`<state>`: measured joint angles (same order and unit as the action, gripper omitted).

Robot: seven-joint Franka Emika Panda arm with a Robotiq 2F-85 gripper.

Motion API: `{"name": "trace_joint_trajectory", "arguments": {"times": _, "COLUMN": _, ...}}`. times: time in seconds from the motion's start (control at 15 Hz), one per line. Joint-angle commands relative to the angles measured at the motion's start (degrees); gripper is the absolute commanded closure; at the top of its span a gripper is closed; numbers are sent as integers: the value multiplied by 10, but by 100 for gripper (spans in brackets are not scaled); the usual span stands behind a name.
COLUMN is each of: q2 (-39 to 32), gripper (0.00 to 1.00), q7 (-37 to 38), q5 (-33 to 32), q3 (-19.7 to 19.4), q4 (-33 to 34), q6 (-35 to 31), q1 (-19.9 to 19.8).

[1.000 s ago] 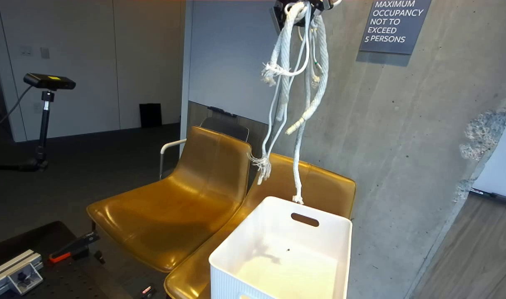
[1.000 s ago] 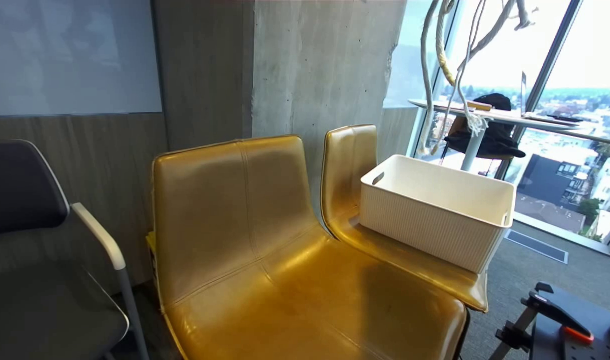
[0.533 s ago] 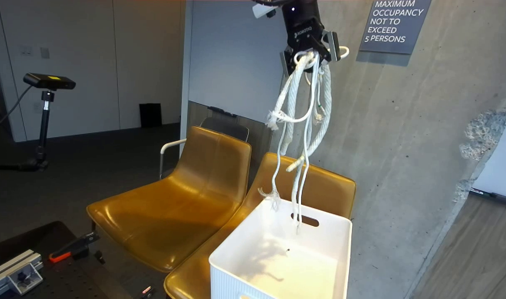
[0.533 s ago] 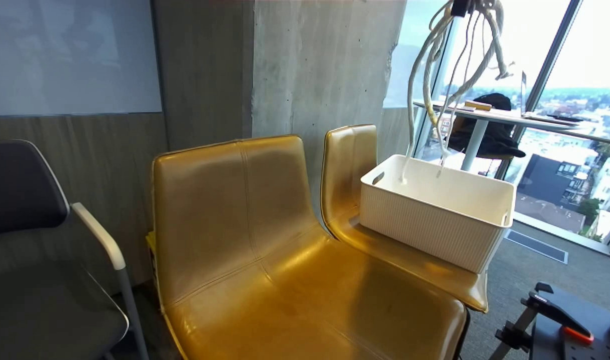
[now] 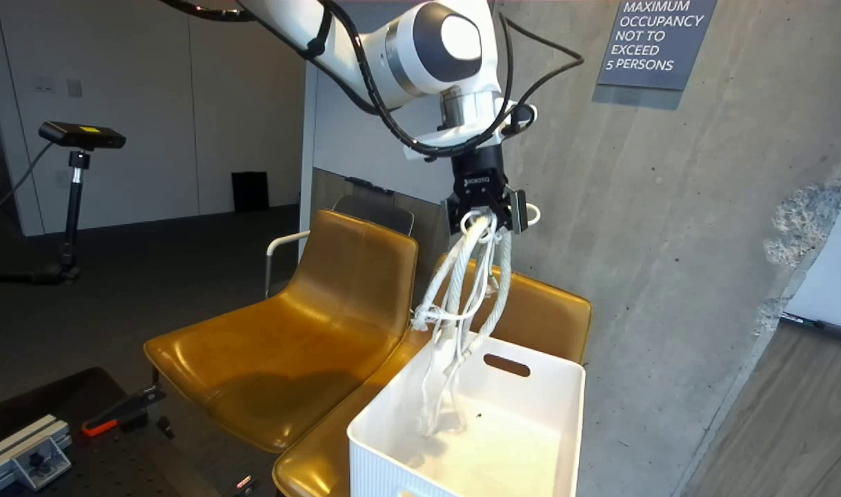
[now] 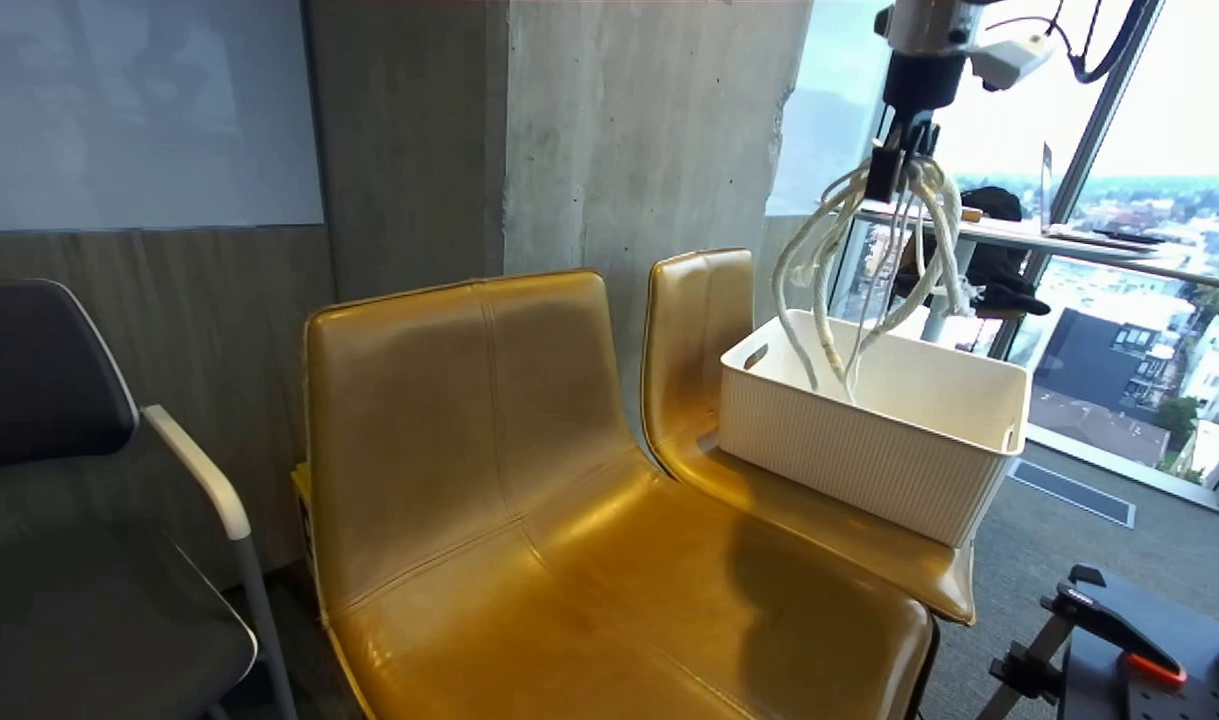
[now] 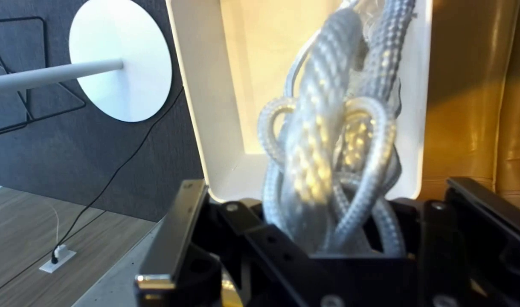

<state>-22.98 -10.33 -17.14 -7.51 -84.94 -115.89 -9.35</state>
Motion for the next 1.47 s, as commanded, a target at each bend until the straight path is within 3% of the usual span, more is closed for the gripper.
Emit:
{"name": "trace_joint_trajectory", "arguments": {"times": 0.0, "q2": 37, "gripper": 100, "q7": 28, "q5": -34, "q3": -15, "q4": -119, "q6": -108, "q1": 4}}
{"name": "trace_joint_trajectory", "arguments": {"times": 0.33, "q2": 8, "gripper": 100, "q7": 109, "q5": -118, "q3": -51, "q4": -170, "q6": -186, "q1": 18}}
{"name": "trace_joint_trajectory", "arguments": {"times": 0.67, "q2": -15, "gripper": 100, "q7": 170, "q5": -177, "q3": -80, "q4": -170, "q6": -188, "q1": 24}}
{"name": "trace_joint_trajectory", "arguments": {"times": 0.73, "q2": -21, "gripper": 75, "q7": 171, "q5": -174, "q3": -77, "q4": -168, "q6": -187, "q1": 22}}
{"name": "trace_joint_trajectory", "arguments": {"times": 0.87, "q2": -29, "gripper": 68, "q7": 164, "q5": -165, "q3": -70, "q4": -167, "q6": -182, "q1": 22}}
{"name": "trace_joint_trajectory", "arguments": {"times": 1.27, "q2": -44, "gripper": 24, "q7": 152, "q5": -157, "q3": -65, "q4": -170, "q6": -180, "q1": 29}}
{"name": "trace_joint_trajectory", "arguments": {"times": 1.33, "q2": -47, "gripper": 43, "q7": 152, "q5": -157, "q3": -65, "q4": -170, "q6": -180, "q1": 31}}
{"name": "trace_joint_trajectory", "arguments": {"times": 1.4, "q2": -48, "gripper": 36, "q7": 152, "q5": -157, "q3": -65, "q4": -170, "q6": -180, "q1": 31}}
